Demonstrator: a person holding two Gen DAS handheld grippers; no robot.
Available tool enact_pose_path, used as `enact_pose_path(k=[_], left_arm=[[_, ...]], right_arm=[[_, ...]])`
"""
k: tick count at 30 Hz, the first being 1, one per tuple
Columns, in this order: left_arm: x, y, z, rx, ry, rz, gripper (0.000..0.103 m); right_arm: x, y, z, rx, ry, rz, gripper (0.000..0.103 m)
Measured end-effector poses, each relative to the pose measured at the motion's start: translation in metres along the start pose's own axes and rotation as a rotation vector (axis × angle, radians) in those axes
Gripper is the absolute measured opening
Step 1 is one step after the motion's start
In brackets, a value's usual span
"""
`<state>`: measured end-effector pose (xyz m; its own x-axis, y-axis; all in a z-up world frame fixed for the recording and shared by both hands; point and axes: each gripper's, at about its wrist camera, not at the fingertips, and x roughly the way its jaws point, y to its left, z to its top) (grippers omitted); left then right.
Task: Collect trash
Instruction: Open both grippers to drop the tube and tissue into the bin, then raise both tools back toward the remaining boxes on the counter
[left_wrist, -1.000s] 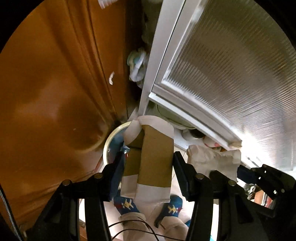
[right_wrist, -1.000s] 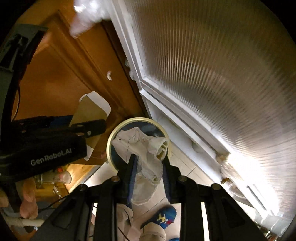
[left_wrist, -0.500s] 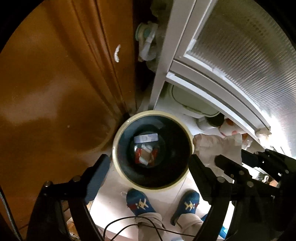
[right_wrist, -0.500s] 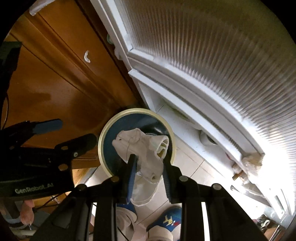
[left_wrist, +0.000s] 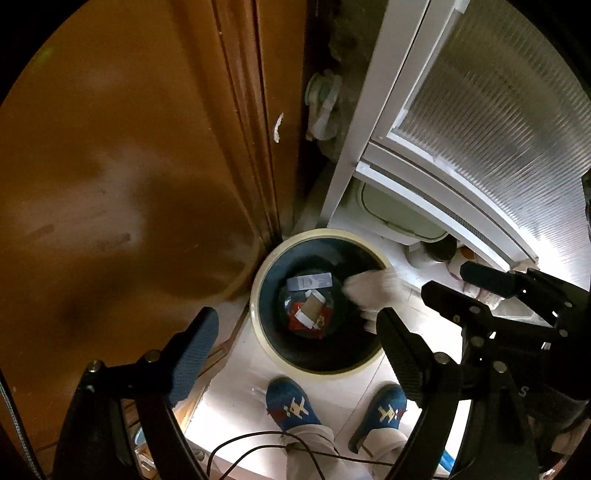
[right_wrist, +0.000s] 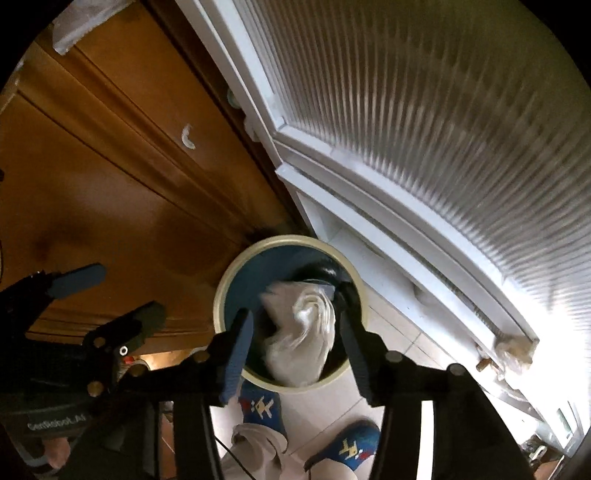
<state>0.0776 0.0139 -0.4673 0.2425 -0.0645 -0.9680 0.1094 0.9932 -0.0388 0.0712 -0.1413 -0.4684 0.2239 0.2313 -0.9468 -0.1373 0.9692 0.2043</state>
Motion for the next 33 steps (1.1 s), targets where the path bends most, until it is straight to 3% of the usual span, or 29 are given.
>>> enact_pose_path(k=[8, 15, 27, 33], left_arm=[[-0.015, -0.010, 0.000, -0.009, -0.002, -0.002, 0.086], [-0.055, -0.021, 0.001, -0.017, -0.025, -0.001, 0.086], [-0.178, -0.042, -0.009, -0.036, -0.093, -0.019, 0.086], [-0.254, -0.051, -0.011, -0.081, -0.160, -0.022, 0.086]], right_arm=[[-0.018, 0.002, 0.006, -0.010, -0.017, -0.012, 0.052], [-0.056, 0.006, 0.010, -0.028, -0.035, -0.012, 0.052], [-0.163, 0.025, 0.005, -0.089, -0.101, -0.017, 0.052], [-0.246, 0.035, -0.007, -0.179, -0.171, 0.007, 0.052]])
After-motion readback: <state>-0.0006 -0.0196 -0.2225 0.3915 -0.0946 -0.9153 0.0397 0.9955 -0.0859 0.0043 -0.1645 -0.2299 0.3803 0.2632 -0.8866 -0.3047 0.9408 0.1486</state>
